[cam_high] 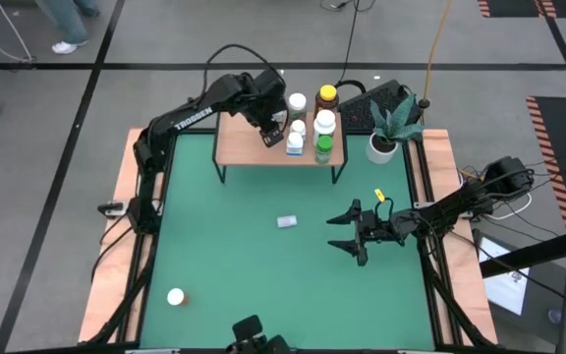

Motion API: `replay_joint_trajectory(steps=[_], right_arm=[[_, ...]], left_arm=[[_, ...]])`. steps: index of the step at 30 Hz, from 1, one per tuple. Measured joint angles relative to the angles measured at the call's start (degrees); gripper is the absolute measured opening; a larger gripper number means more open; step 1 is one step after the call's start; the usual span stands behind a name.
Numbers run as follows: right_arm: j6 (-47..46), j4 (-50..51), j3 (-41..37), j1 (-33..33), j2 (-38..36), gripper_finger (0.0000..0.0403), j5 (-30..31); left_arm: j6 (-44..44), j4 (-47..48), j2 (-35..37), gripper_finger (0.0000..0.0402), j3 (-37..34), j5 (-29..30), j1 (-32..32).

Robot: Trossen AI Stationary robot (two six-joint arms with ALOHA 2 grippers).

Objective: Pick and place medicine bottles onto shelf by color
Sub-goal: Put the small white medicine bottle on the shelf

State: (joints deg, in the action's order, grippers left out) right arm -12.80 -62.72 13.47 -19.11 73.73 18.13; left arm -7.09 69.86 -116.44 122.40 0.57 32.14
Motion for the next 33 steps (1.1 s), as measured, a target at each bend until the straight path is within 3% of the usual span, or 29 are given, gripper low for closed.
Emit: replay_joint_trajectory(steps=[8, 33], right_arm=[[0.0, 0.0, 0.0, 0.0, 0.0, 0.0288, 0.0], [0.0, 0.6, 0.0, 0.0, 0.0, 0.0288, 0.0]], left_arm=[[-1.6, -0.3, 0.0, 0.018, 0.1, -0.7, 1.0], [-2.1, -2.8, 0.0, 0.0184, 0.0, -0.7, 0.7]])
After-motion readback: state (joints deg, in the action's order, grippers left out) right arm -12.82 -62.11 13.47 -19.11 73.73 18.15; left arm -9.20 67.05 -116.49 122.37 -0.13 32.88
